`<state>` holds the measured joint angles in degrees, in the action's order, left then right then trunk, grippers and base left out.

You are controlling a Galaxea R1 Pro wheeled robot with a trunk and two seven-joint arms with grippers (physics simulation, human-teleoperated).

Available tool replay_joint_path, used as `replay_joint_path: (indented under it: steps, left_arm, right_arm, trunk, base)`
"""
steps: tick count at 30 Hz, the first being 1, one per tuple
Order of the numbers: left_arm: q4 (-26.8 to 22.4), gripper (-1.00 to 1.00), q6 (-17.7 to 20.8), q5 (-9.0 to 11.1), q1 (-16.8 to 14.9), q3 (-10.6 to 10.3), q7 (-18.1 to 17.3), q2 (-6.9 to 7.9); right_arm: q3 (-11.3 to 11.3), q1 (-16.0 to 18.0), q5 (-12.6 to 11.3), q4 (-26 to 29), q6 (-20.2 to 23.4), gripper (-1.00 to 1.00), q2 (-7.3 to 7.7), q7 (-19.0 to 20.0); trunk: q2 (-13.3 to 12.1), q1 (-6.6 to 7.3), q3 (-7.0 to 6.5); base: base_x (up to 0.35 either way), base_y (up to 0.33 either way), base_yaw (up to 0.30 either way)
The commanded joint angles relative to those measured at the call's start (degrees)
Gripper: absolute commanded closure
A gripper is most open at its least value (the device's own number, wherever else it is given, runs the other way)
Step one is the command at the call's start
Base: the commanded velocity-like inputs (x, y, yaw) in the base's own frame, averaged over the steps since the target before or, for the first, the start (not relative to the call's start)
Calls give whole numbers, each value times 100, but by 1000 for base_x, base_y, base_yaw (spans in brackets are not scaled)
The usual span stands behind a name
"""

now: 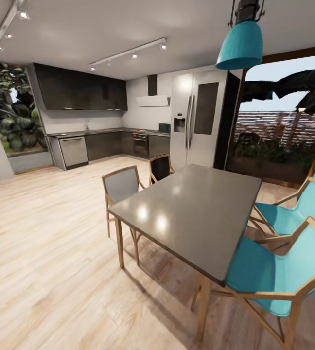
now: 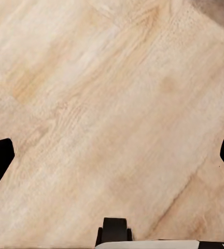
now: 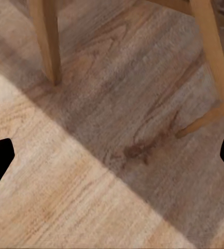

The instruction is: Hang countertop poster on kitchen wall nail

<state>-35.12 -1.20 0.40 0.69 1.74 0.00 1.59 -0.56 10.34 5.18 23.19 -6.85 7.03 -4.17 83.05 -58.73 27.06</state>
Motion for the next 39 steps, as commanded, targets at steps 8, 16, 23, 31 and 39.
replay_joint_path:
  steps: [8,16,23,31,39]
  left_arm:
    - [-4,-100,-12,4,1,2,0,0]
    - [-3,-100,-12,4,1,126,-6,0]
    - [-3,-100,-12,4,1,154,-8,0]
    - [-3,-100,-10,2,1,167,-9,0]
    - [-3,-100,-6,2,1,169,-9,0]
  right_arm:
    - [-6,3,53,-7,-9,-100,1,-32]
    - [-6,3,53,-7,-9,-100,1,-32]
    - [-6,3,53,-7,-9,-100,1,-32]
    - [-8,3,53,-240,-1,-100,8,-26]
    - [-15,3,39,-611,-9,-100,9,-22]
  trunk:
    - [3,0,5]
    - [3,0,5]
    - [3,0,5]
    - [3,0,7]
    - [3,0,8]
  base:
    - [26,296,288]
    - [86,296,288]
    - [164,294,288]
    - [239,277,154]
    - [264,253,9]
